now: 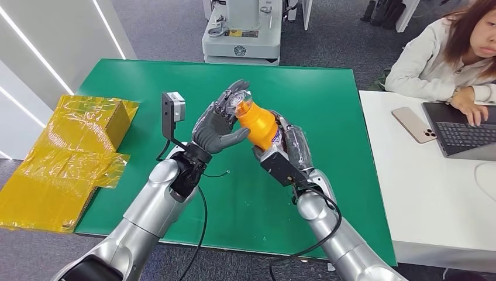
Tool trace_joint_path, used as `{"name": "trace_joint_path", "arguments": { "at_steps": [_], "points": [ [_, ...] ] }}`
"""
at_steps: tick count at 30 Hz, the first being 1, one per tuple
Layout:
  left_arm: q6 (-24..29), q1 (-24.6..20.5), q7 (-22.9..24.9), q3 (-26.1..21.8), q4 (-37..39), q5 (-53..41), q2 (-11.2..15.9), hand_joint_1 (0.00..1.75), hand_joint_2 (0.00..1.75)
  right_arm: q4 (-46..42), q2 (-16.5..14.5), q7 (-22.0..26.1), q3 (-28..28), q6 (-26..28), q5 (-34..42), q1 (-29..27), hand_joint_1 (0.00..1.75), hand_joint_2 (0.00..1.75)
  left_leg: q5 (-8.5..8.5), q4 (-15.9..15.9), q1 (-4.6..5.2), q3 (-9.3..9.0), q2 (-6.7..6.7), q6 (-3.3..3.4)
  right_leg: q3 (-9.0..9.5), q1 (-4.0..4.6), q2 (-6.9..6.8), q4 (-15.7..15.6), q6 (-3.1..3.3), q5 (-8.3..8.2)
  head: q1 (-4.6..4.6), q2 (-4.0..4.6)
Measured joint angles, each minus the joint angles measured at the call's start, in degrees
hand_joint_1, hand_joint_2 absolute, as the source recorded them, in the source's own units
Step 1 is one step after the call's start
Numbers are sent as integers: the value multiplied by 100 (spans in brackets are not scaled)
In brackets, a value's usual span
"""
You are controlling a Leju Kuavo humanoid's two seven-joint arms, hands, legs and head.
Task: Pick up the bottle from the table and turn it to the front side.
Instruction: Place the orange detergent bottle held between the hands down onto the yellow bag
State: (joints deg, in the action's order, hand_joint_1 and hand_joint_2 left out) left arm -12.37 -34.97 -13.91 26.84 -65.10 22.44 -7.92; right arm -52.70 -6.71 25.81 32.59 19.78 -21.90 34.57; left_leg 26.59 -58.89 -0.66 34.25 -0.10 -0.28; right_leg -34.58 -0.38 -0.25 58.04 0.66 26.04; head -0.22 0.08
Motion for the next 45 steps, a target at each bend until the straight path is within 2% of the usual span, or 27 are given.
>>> {"name": "trace_joint_path", "arguments": {
  "at_steps": [6,13,17,22,26,31,35,37,40,41,44,45],
  "points": [
    [1,-36,-57,2,55,-20,-23,0,175,-22,2,53,67,-1,-209,-4,175,175,0,0,0,0,0,0,0,0,0,0,0,0,0,0],
    [248,-93,-142,2,178,-218,-48,0,175,23,-24,5,131,51,-401,8,175,175,0,0,-1,0,0,0,0,0,0,1,0,0,1,0],
    [262,-116,-162,2,252,-245,-72,122,175,109,-38,41,147,100,-368,37,175,175,0,0,0,0,1,0,0,0,-1,1,0,0,0,0],
    [240,-127,-174,2,308,-282,-104,122,175,239,-38,140,170,156,-265,67,175,175,0,0,0,0,1,0,0,0,0,0,0,0,0,0],
    [241,-135,-180,1,333,-294,-117,164,175,304,-38,162,184,177,-247,75,175,175,0,0,0,0,1,0,0,0,0,0,0,0,1,-1],
    [272,-148,-227,0,383,-371,-117,168,175,368,-43,249,211,179,-93,76,175,175,0,0,-1,0,0,0,0,0,0,1,0,0,1,0],
    [341,-148,-314,-5,447,-451,-117,157,175,465,-99,324,258,187,100,91,175,175,0,0,-1,0,0,0,0,0,0,1,0,0,1,0],
    [344,-148,-339,-16,473,-457,-117,158,175,530,-131,356,285,203,219,116,175,175,0,0,-1,0,1,0,0,0,-1,1,0,0,1,0],
    [315,-145,-344,-26,510,-458,-117,169,175,619,-159,415,336,238,351,150,175,175,0,0,-1,1,1,0,1,0,-1,1,0,0,0,0],
    [305,-144,-344,-28,523,-457,-117,173,175,643,-167,428,351,246,379,157,169,175,0,0,-1,1,1,0,1,0,-1,1,0,0,0,1],
    [281,-144,-350,-39,557,-444,-116,175,175,699,-187,452,378,257,450,168,38,175,0,0,0,1,1,0,1,0,-1,1,0,0,0,1],
    [276,-145,-354,-42,566,-438,-115,175,175,714,-194,460,383,260,471,170,0,175,0,0,0,1,1,0,1,0,-1,1,0,0,0,0]
  ]
}}
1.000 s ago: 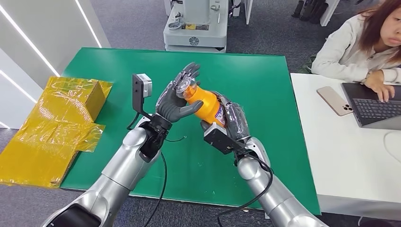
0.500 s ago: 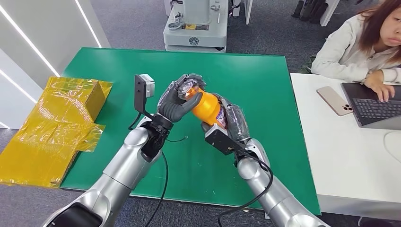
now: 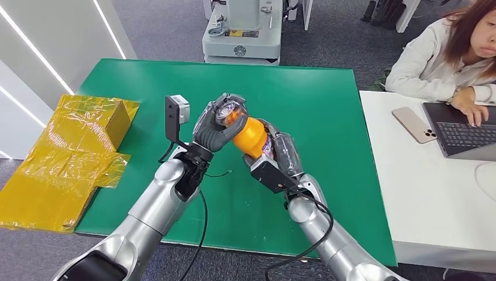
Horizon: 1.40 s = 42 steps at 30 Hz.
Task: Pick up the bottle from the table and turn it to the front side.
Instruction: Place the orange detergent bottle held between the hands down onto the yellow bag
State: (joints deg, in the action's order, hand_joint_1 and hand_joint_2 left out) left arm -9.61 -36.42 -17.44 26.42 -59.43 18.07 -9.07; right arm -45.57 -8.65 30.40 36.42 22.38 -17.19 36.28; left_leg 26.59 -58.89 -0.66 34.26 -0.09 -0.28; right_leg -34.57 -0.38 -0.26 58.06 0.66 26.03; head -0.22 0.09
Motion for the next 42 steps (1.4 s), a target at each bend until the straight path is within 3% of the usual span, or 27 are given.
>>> {"name": "trace_joint_path", "arguments": {
  "at_steps": [12,22,29,36,42],
  "points": [
    [-2,10,-74,-4,99,20,33,175,175,7,-49,50,45,-15,227,133,0,175,0,0,-1,-1,-1,0,-1,0,1,0,0,0,0,0],
    [256,23,-281,-86,97,-439,185,175,175,-409,36,34,-26,-111,332,-111,0,175,0,1,-1,-1,-3,0,-2,0,2,0,0,0,0,-1],
    [2130,113,-679,-156,-194,-2975,449,175,175,-1009,186,193,-102,-182,278,-398,0,175,0,1,-3,-1,-4,-1,-3,1,4,1,1,0,1,0],
    [2695,266,-652,-372,-562,-4114,704,175,175,-2049,431,216,-94,-205,319,-850,0,175,1,2,-2,0,-4,-1,-3,1,4,0,2,3,1,-1],
    [3613,428,-478,-399,-674,-5481,855,175,175,-2857,636,232,-79,-323,399,-1237,0,175,1,2,-1,0,-5,-1,-3,0,4,-1,1,3,0,0]
  ]
}}
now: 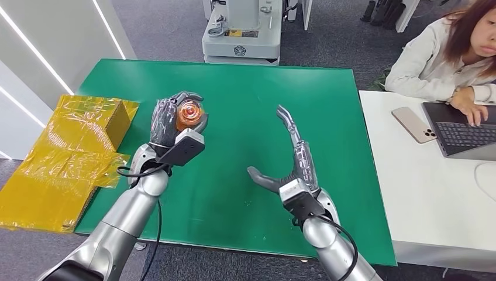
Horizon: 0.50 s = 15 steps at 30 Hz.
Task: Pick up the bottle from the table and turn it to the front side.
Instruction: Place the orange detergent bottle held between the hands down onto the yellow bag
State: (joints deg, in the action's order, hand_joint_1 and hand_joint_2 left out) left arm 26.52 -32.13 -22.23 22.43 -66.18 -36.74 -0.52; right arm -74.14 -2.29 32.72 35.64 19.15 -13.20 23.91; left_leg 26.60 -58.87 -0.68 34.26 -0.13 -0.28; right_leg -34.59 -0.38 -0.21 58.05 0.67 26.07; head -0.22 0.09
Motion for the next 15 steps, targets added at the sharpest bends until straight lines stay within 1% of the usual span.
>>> {"name": "trace_joint_path", "arguments": {
  "at_steps": [2,5,7,9,11,15],
  "points": [
    [444,40,236,1,-58,-946,52,175,175,-182,51,4,10,-10,-1,-78,0,175,0,0,0,0,-1,0,0,0,0,0,0,0,0,0],
    [1009,66,740,4,-200,-2774,151,175,175,-384,114,16,29,30,-2,-159,0,175,0,0,-1,-1,0,0,0,0,0,0,0,0,1,0],
    [1176,80,1069,7,-312,-3812,222,175,175,-477,150,42,38,102,0,-207,0,175,0,0,-1,-1,0,0,0,0,0,0,0,0,0,0],
    [1252,96,1376,12,-440,-4639,305,175,175,-559,186,83,41,192,9,-270,0,175,0,0,-1,-1,-1,0,0,0,0,1,0,0,0,0],
    [1296,104,1581,21,-567,-5131,388,175,175,-628,217,110,44,251,26,-332,0,175,0,0,-1,-1,-3,0,0,0,2,1,0,0,0,0],
    [1315,107,1666,30,-714,-5270,492,175,175,-704,253,125,49,280,45,-394,0,175,0,0,-1,-1,0,0,0,0,-1,1,0,0,1,0]
  ]
}}
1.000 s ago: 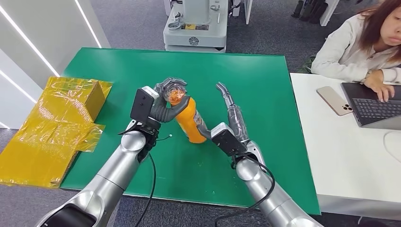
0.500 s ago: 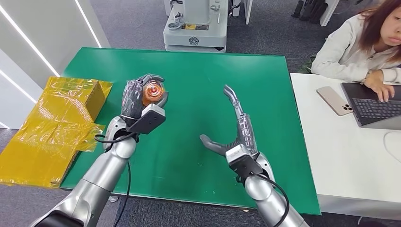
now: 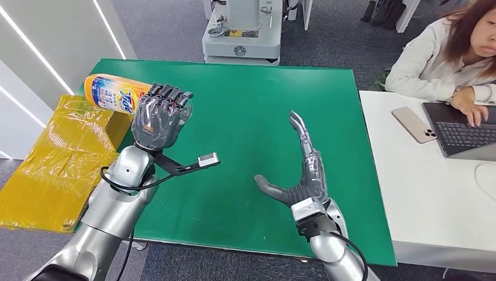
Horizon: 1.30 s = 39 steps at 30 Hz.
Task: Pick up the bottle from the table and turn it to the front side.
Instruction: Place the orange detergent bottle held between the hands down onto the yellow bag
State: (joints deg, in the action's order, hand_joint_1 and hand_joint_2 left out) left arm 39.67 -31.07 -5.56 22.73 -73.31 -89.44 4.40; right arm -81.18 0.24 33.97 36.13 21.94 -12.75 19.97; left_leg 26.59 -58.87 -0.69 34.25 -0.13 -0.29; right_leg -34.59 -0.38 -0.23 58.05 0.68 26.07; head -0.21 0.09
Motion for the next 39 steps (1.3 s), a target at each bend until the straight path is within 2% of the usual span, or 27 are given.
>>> {"name": "trace_joint_path", "arguments": {
  "at_steps": [8,10,11,12,13,15,16,17,18,19,20,22,24,26,32,39],
  "points": [
    [0,8,5,23,-112,-4,81,175,175,-67,32,4,8,1,5,-31,0,175,0,0,1,0,-1,0,0,0,1,0,0,-1,-1,-1],
    [-17,-25,205,80,-121,-4,162,175,175,-73,36,9,9,11,5,-39,0,175,0,-1,0,-1,-2,0,-3,1,2,0,1,-1,-1,-1],
    [-65,-105,538,201,-128,-4,268,175,175,-78,38,18,10,26,5,-49,0,175,-1,-3,-2,1,-4,-1,-11,2,6,0,1,-2,-2,-1],
    [-147,-260,1093,416,-135,-7,415,175,175,-92,39,32,10,56,4,-71,0,175,-2,-6,-4,5,-7,-3,-21,4,10,1,4,-4,-2,0],
    [-252,-508,1846,761,-135,-12,592,175,175,-116,42,50,11,96,0,-108,0,175,-4,-9,-6,12,-10,-6,-32,5,14,1,6,-7,-1,0],
    [-449,-1159,3599,1730,-116,-22,939,175,175,-191,56,89,11,192,-28,-220,0,175,-8,-10,-8,22,-5,-11,-36,6,9,4,9,-10,1,0],
    [-515,-1472,4240,2310,-103,-24,1097,175,175,-238,67,104,11,236,-44,-281,0,175,-9,-8,-7,23,0,-12,-31,6,4,5,9,-9,0,0],
    [-566,-1716,4599,2863,-91,-23,1227,175,175,-289,80,116,11,276,-55,-335,0,175,-9,-5,-5,21,3,-13,-26,5,1,6,8,-8,-1,0],
    [-613,-1882,4641,3358,-80,-21,1335,175,175,-345,93,126,10,306,-55,-385,0,175,-8,-3,-3,19,-1,-13,-23,4,4,7,8,-7,-2,-1],
    [-663,-1974,4475,3760,-57,-18,1427,175,175,-412,107,134,7,336,-50,-437,0,175,-6,-2,-1,18,-10,-12,-23,3,13,7,8,-7,0,-1],
    [-713,-2005,4199,4026,-17,-15,1483,175,175,-481,122,139,-2,357,-38,-497,0,175,-4,-1,1,17,-22,-12,-25,2,24,7,8,-8,-1,-1],
    [-822,-1957,3493,4250,155,-11,1529,175,175,-637,156,144,-40,390,-14,-638,0,175,2,-2,2,13,-36,-13,-29,1,38,5,7,-8,-1,-1],
    [-945,-1842,2849,4243,499,-9,1490,175,175,-785,186,148,-107,408,-3,-789,0,175,3,-2,2,11,-32,-14,-29,0,35,3,8,-7,-1,0],
    [-1015,-1715,2523,4221,1049,-7,1389,175,175,-919,205,169,-184,409,-16,-945,0,175,3,-1,0,11,-29,-15,-29,0,32,3,8,-7,0,-1],
    [-926,-1477,2325,4058,2783,-4,1053,175,175,-1192,217,210,-334,332,-118,-1294,0,175,2,0,-3,10,-33,-15,-30,1,36,7,9,-7,0,0],
    [-971,-1280,2142,3729,3687,-4,918,175,175,-1311,217,185,-425,142,-183,-1438,0,175,2,2,-3,13,-30,-16,-29,2,34,7,10,-6,-1,0]
  ]
}}
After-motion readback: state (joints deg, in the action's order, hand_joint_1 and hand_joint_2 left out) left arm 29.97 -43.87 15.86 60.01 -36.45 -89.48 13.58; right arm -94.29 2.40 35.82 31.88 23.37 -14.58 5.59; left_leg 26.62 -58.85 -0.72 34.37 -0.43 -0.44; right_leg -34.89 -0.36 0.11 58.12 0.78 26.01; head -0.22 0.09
